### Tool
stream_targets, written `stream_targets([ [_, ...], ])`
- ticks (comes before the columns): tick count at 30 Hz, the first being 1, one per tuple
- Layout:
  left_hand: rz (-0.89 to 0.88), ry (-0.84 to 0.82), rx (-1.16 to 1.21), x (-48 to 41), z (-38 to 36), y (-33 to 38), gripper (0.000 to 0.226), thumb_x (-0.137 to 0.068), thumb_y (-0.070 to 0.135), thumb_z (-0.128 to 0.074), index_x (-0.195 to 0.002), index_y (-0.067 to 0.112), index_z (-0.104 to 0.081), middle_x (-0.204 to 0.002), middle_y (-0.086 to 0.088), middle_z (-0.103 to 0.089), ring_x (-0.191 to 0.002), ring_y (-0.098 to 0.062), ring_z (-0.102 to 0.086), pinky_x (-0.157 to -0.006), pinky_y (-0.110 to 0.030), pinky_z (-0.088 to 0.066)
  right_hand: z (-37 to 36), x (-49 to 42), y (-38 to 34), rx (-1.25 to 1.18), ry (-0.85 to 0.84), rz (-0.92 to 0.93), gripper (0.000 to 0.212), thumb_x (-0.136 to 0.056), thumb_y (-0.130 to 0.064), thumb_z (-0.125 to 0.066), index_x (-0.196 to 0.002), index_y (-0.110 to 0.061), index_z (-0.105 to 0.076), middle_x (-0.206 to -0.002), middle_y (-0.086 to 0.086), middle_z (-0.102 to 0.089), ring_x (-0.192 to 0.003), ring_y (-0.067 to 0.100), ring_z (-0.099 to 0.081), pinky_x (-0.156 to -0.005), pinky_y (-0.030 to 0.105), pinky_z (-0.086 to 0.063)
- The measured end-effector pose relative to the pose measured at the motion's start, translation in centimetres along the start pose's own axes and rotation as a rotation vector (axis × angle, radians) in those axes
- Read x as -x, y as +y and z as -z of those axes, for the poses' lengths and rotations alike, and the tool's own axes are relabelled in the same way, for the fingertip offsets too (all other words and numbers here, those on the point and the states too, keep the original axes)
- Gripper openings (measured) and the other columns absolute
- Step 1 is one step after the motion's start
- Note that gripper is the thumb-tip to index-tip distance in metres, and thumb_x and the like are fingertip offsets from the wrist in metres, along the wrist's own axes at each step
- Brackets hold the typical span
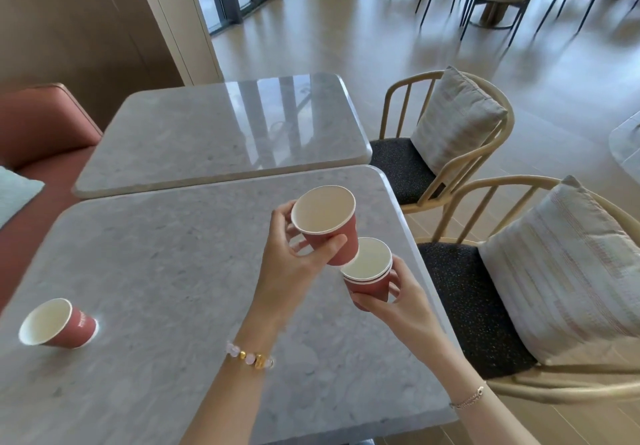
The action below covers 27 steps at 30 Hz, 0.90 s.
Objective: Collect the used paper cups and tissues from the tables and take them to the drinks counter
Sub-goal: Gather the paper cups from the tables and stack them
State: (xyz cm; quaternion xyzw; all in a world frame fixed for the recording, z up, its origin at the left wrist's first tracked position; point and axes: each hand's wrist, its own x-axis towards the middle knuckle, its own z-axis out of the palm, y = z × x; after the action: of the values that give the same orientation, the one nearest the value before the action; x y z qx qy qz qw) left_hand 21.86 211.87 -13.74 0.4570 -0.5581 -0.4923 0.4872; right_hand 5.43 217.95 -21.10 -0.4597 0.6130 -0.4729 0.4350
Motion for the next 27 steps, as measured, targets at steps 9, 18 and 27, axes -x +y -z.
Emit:
stream_targets([
  [9,0.023,-0.02,-0.092,1.3,1.0,-0.6,0.06,-0.057,0.034,-0.081,-0.108,0.035,-0.049,-0.114,0.013,-0.06,-0.109,-0.007,-0.057,-0.097,-0.034,-0.048,-2.9,-0.1,-1.1,-0.019,-0.115,0.061,0.069,-0.067,-0.012,-0.083,-0.126,-0.026,-0.051,-0.113,0.002,-0.065,-0.103,0.01,-0.062,-0.089,0.024,-0.049],
  [18,0.11,-0.079,-0.222,3.2,1.9,-2.0,0.077,-0.066,0.03,-0.084,-0.126,0.036,-0.036,-0.126,0.021,-0.047,-0.121,0.004,-0.043,-0.109,-0.035,-0.034,-3.4,-0.1,-1.5,-0.04,-0.143,0.071,0.066,-0.063,-0.021,-0.085,-0.121,-0.029,-0.053,-0.112,-0.001,-0.066,-0.106,0.012,-0.06,-0.093,0.033,-0.05],
  [27,-0.111,0.075,-0.475,4.4,5.9,-1.4,0.042,-0.083,0.031,-0.068,-0.121,0.031,-0.05,-0.119,0.015,-0.058,-0.113,0.003,-0.051,-0.095,-0.017,-0.04,-4.6,-0.6,-2.1,-0.027,-0.174,0.097,0.06,-0.066,-0.01,-0.084,-0.115,-0.029,-0.055,-0.108,-0.002,-0.067,-0.1,0.007,-0.062,-0.081,0.013,-0.046],
])
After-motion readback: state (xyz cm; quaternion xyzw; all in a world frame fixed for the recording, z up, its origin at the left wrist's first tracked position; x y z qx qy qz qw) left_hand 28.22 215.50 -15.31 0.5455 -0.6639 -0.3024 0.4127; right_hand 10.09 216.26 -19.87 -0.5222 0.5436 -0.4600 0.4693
